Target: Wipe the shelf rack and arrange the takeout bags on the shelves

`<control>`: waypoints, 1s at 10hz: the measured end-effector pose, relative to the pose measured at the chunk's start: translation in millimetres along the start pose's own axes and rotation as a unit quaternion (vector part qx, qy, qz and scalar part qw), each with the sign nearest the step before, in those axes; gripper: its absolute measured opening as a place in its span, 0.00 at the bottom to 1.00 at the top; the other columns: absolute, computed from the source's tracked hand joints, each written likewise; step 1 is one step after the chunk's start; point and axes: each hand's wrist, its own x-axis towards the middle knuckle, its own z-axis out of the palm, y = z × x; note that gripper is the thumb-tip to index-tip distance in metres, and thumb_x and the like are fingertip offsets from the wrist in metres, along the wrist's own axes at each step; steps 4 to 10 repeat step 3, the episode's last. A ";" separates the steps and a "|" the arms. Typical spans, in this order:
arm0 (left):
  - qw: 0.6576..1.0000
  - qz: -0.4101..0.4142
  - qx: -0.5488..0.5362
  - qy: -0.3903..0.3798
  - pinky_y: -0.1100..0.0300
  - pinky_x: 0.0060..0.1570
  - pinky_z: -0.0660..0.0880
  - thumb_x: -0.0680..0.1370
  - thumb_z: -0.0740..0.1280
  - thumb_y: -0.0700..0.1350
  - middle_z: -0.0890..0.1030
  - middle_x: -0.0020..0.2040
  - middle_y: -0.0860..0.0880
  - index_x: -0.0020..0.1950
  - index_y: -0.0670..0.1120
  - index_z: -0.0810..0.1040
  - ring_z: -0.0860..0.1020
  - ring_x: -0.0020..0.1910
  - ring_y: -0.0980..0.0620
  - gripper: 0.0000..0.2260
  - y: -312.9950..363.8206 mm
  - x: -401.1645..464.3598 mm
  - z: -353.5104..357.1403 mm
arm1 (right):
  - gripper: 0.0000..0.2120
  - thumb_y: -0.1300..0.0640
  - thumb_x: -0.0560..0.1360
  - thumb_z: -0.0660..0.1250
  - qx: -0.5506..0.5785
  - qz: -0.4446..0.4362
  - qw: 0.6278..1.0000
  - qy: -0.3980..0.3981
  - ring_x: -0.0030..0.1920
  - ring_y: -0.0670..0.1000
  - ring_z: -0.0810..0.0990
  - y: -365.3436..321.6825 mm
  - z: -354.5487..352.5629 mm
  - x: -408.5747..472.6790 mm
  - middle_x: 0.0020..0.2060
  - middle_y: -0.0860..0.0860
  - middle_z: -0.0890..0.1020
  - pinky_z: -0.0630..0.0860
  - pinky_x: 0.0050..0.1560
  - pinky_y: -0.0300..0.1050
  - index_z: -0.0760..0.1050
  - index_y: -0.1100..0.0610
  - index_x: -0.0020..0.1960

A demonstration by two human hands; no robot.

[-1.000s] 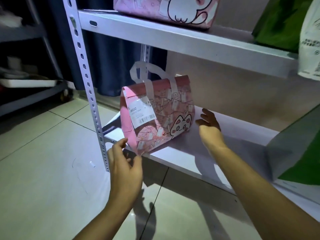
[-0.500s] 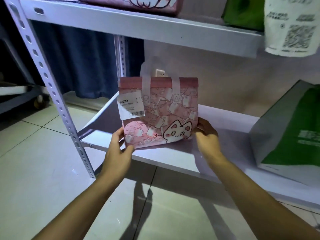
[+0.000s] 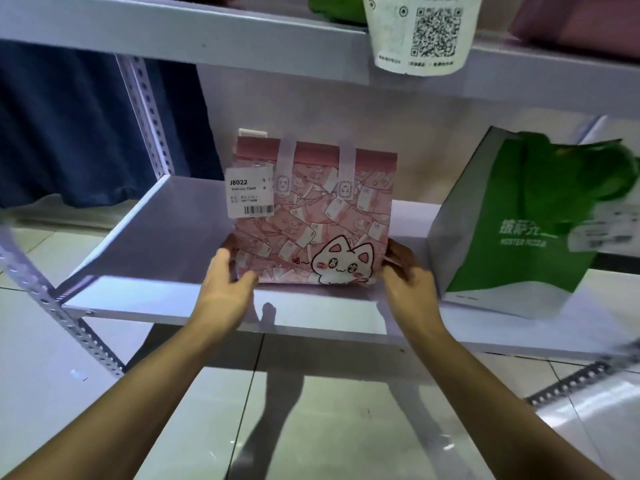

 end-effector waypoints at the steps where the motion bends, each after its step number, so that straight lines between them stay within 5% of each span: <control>1: 1.000 0.001 0.012 0.015 0.59 0.51 0.70 0.82 0.64 0.41 0.75 0.63 0.55 0.65 0.58 0.68 0.75 0.57 0.53 0.16 -0.6 4.1 3.9 | 0.16 0.61 0.80 0.65 -0.005 -0.002 1.000 -0.003 0.48 0.29 0.80 4.5 -3.9 6.0 0.51 0.34 0.82 0.74 0.42 0.22 0.78 0.43 0.62; 3: 0.998 -0.004 0.027 0.063 0.53 0.58 0.73 0.82 0.65 0.43 0.71 0.69 0.50 0.67 0.60 0.67 0.74 0.60 0.50 0.17 6.0 -0.9 -1.6 | 0.18 0.64 0.78 0.65 0.024 -0.007 1.000 0.017 0.49 0.32 0.81 2.1 -4.2 10.3 0.52 0.39 0.84 0.74 0.41 0.23 0.78 0.49 0.64; 10: 0.998 -0.004 0.027 0.063 0.53 0.58 0.73 0.82 0.65 0.43 0.71 0.69 0.50 0.67 0.60 0.67 0.74 0.60 0.50 0.17 6.0 -0.9 -1.6 | 0.18 0.64 0.78 0.65 0.024 -0.007 1.000 0.017 0.49 0.32 0.81 2.1 -4.2 10.3 0.52 0.39 0.84 0.74 0.41 0.23 0.78 0.49 0.64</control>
